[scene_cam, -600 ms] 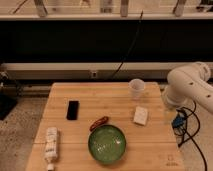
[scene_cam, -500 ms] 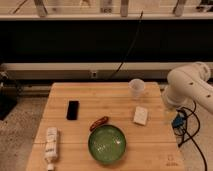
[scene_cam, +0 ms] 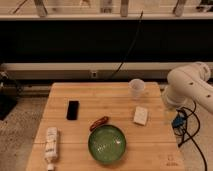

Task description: Push the ceramic bowl across the table

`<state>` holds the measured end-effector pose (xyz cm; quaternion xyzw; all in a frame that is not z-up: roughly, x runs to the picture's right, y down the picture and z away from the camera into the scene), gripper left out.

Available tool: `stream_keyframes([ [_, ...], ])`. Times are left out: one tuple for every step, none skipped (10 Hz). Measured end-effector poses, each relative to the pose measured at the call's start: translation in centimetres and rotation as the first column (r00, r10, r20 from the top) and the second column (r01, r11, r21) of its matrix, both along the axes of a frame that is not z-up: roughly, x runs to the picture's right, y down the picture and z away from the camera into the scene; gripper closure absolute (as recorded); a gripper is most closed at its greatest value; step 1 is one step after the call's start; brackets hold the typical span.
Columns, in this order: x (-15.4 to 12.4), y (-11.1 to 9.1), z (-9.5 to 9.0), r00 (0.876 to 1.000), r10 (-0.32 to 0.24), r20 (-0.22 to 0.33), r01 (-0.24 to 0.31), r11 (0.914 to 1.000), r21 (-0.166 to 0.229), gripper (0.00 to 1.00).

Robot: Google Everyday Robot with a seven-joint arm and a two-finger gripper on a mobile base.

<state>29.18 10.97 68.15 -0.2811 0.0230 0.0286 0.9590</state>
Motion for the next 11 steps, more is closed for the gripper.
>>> stream_keyframes([
  [0.0,0.0,0.0,1.0,0.0,0.0,0.0,1.0,0.0,0.2],
  [0.0,0.0,0.0,1.0,0.0,0.0,0.0,1.0,0.0,0.2],
  [0.0,0.0,0.0,1.0,0.0,0.0,0.0,1.0,0.0,0.2],
  [0.0,0.0,0.0,1.0,0.0,0.0,0.0,1.0,0.0,0.2],
  [0.0,0.0,0.0,1.0,0.0,0.0,0.0,1.0,0.0,0.2],
  [0.0,0.0,0.0,1.0,0.0,0.0,0.0,1.0,0.0,0.2],
  [0.0,0.0,0.0,1.0,0.0,0.0,0.0,1.0,0.0,0.2],
  [0.0,0.0,0.0,1.0,0.0,0.0,0.0,1.0,0.0,0.2],
  [0.0,0.0,0.0,1.0,-0.001,0.0,0.001,1.0,0.0,0.2],
  [-0.3,0.6,0.3,1.0,-0.009,-0.002,0.009,1.0,-0.003,0.2],
  [-0.7,1.3,0.9,1.0,-0.018,-0.003,0.018,0.9998,-0.005,0.2],
])
